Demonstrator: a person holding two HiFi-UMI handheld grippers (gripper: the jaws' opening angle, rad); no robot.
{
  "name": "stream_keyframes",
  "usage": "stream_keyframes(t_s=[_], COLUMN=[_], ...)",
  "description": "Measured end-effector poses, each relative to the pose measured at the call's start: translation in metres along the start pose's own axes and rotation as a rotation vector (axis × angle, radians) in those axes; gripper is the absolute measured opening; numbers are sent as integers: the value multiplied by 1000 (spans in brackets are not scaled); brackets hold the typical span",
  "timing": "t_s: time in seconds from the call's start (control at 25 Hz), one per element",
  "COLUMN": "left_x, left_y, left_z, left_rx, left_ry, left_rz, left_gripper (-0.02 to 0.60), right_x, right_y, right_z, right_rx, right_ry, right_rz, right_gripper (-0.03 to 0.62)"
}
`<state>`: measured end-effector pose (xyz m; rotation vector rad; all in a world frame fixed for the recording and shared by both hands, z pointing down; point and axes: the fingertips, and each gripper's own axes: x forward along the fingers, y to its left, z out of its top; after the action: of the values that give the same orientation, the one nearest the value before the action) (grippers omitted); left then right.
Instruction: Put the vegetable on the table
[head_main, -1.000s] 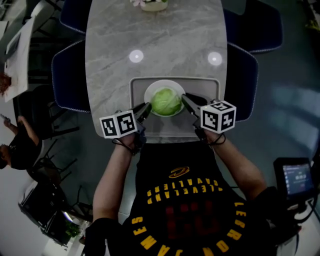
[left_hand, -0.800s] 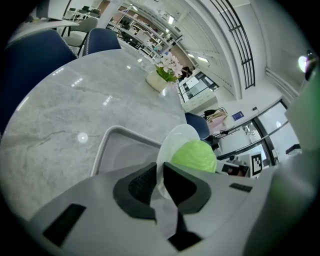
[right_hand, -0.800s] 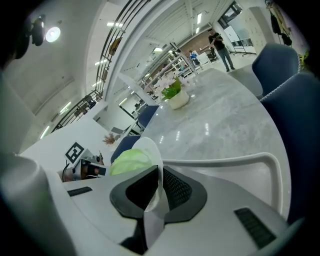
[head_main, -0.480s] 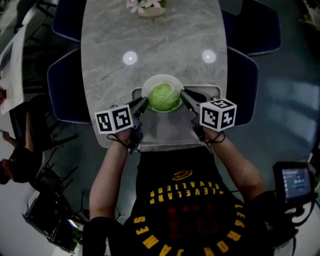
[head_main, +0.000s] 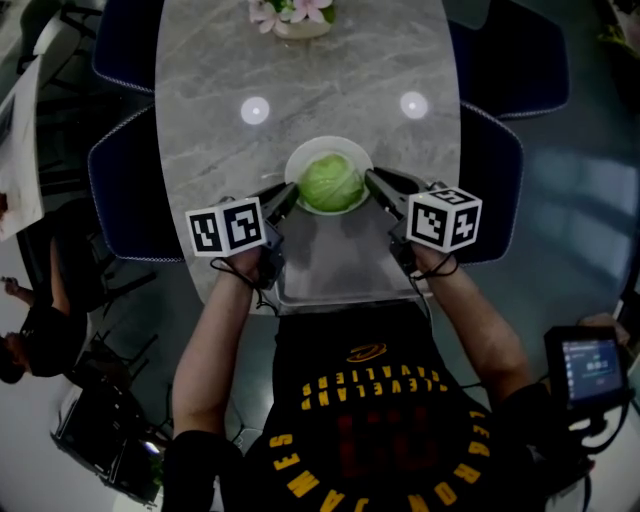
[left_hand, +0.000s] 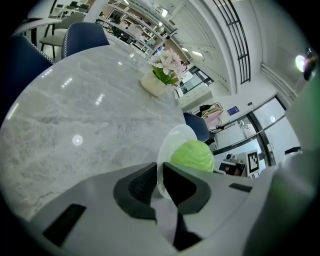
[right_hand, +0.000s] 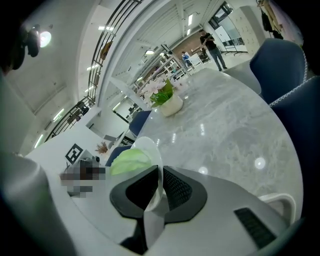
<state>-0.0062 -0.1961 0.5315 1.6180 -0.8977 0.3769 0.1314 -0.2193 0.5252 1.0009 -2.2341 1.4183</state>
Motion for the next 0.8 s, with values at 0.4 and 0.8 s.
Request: stream_keyframes(t_s=[0.4,0.8], left_x=[23,22], left_y=[-18,-20], left_z=[-1,-2], left_rx=[-19,-32], left_ry=[16,42], left_rz=[-30,-54], left_gripper=[40,35], right_x=[-15,-16], right_y=[-23,-25], right_z=[8,7], right_rx=[35,95], right_ry=[-1,15], right_rz=[-3,-4], right_gripper=[39,40])
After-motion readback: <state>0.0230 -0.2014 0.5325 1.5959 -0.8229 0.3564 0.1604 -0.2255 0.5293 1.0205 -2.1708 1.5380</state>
